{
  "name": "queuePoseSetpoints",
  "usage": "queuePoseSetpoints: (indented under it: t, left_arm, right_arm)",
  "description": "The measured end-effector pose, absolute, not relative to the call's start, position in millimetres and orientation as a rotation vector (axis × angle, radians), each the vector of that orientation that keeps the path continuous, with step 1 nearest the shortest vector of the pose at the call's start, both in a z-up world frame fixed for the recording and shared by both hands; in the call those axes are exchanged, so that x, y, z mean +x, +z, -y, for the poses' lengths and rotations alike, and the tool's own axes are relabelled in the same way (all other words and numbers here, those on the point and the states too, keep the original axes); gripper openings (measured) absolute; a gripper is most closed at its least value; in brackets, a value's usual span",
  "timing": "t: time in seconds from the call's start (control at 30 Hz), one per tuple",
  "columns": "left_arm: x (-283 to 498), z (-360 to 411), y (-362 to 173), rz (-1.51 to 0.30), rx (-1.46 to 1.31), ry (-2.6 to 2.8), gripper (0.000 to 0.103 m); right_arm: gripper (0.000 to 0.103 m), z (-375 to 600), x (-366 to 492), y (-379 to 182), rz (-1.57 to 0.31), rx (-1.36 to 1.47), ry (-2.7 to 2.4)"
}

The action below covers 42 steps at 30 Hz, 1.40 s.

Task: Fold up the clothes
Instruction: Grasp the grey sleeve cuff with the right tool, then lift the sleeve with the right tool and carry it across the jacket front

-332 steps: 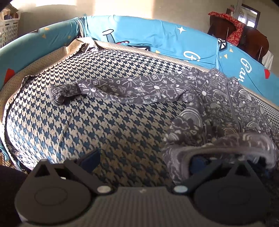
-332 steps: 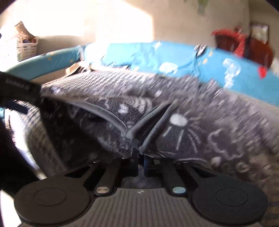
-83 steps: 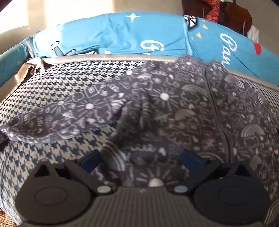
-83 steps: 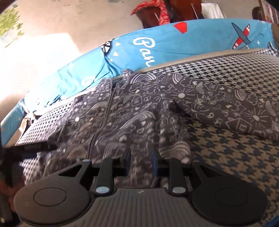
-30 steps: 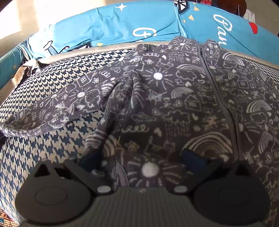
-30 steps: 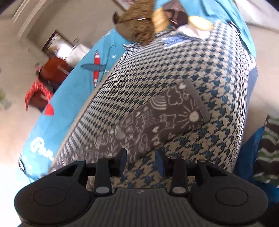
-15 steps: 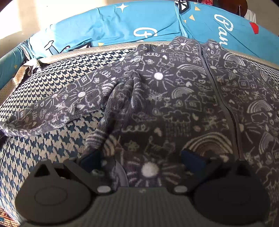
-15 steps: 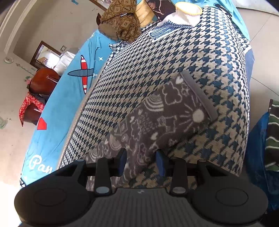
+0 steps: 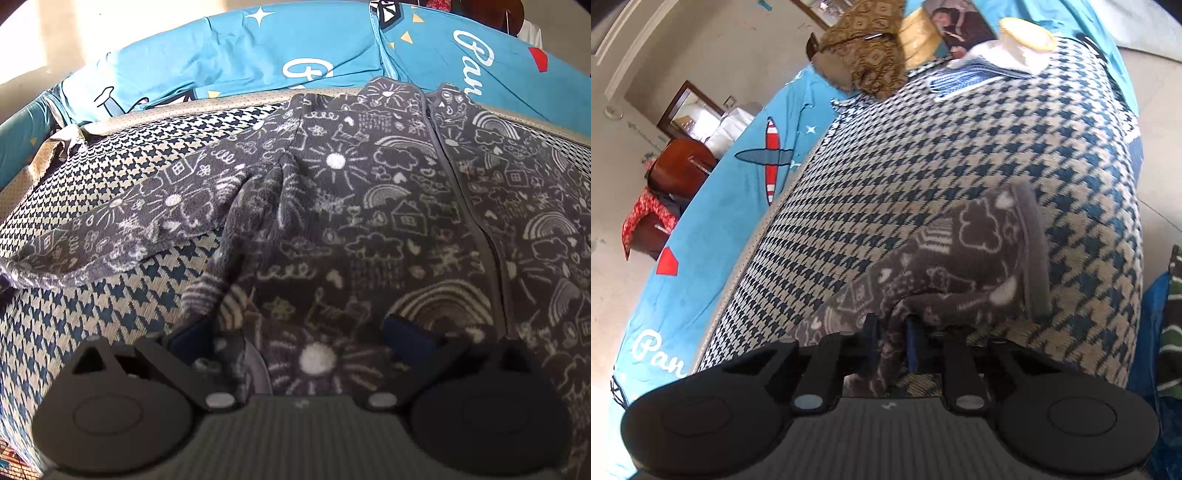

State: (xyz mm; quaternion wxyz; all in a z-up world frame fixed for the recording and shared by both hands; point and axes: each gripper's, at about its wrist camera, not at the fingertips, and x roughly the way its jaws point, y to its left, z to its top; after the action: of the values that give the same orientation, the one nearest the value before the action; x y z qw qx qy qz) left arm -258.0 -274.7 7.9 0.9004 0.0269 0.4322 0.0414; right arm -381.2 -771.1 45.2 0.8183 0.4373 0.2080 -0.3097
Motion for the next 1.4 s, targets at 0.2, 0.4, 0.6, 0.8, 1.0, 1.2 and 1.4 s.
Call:
queuePoseSetpoints:
  t: [0.2,0.4,0.6,0.8,1.0,1.2,1.4]
  left_arm:
    - [-258.4,274.2,7.9,-0.894,0.054,0.087,0.103]
    - [-258.1,275.4,8.2,-0.898,0.05,0.097,0.103]
    - [-251.7,272.5,12.9,-0.945,0.024,0.094,0.103]
    - [-241.2,275.1,28.2,-0.984,-0.017,-0.004,0.103]
    - [-224.9,275.3,33.3,-0.999,-0.02,-0.094,0.103]
    - [-225.1,275.4,26.3,-1.006,-0.086,-0.103,0.103]
    - [-224.1,277.5,25.6,-1.008,-0.1,-0.117,0.103]
  right_arm:
    - [0.015,767.8,-366.0,58.3,-0.434,0.892,-0.61]
    - [0.015,763.7,-348.4,72.8,-0.45,0.857,-0.539]
    - [0.015,756.5,-325.8,88.7,-0.462,0.816,-0.443]
    - [0.015,748.5,-309.2,94.2,-0.446,0.84,-0.344]
    - [0.015,730.8,-292.8,98.7,-0.434,0.842,-0.244]
    - [0.012,705.2,-271.7,104.9,-0.42,0.778,-0.145]
    - [0.009,685.2,-247.4,107.0,-0.468,0.681,-0.192]
